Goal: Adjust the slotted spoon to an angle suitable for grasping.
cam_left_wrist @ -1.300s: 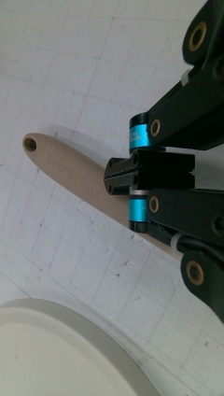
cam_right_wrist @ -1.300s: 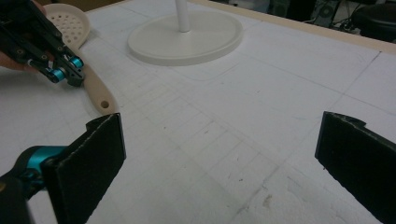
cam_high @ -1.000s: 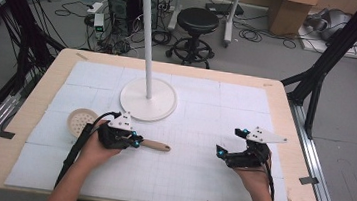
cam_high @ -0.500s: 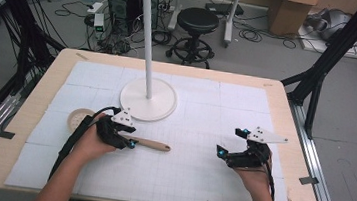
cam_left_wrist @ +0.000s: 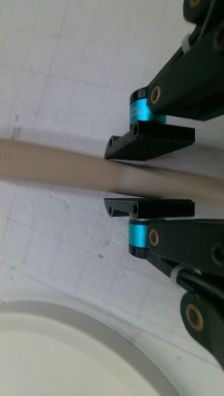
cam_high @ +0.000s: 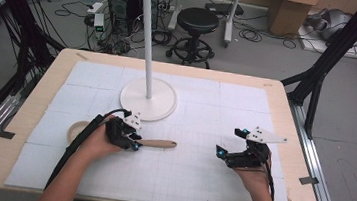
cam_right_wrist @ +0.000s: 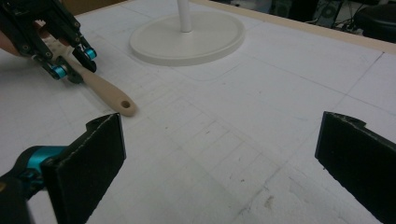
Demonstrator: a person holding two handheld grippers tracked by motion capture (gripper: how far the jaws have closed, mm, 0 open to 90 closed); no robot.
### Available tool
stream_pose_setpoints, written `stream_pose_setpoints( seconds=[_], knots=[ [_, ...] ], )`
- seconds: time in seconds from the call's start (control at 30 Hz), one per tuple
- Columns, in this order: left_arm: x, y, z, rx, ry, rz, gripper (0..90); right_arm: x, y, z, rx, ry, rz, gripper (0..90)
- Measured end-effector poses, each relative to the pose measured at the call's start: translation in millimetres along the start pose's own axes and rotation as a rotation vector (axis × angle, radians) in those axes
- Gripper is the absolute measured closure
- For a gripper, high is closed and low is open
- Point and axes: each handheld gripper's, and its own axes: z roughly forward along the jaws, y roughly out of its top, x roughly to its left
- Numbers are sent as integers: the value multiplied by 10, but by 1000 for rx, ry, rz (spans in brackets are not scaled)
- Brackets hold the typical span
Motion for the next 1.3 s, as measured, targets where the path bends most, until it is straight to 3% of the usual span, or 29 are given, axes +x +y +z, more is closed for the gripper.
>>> stream_pose_setpoints(
  seconds=[0.47,0.6,0.63,0.67,0.9,0.97,1.17,1.3],
  knots=[
    [-110,271,153,37,-34,60,739,3,4,5,-5,2,-6,7],
    [-104,277,163,32,-41,55,733,2,2,4,-5,3,-5,8],
    [-104,274,157,29,-24,53,716,1,1,7,-6,3,-4,8],
    [-100,271,139,18,-6,38,610,-1,0,8,-5,4,-6,8],
    [-50,199,-189,-134,17,-17,527,-6,0,2,-8,0,-8,8],
    [-49,131,-324,-214,20,-39,506,1,1,3,-6,3,-3,8],
    [-84,-70,-640,-360,54,-72,449,0,1,9,-3,0,-8,8],
    [-105,-209,-797,-431,68,-84,433,4,1,8,-3,-3,-8,8]
  ],
)
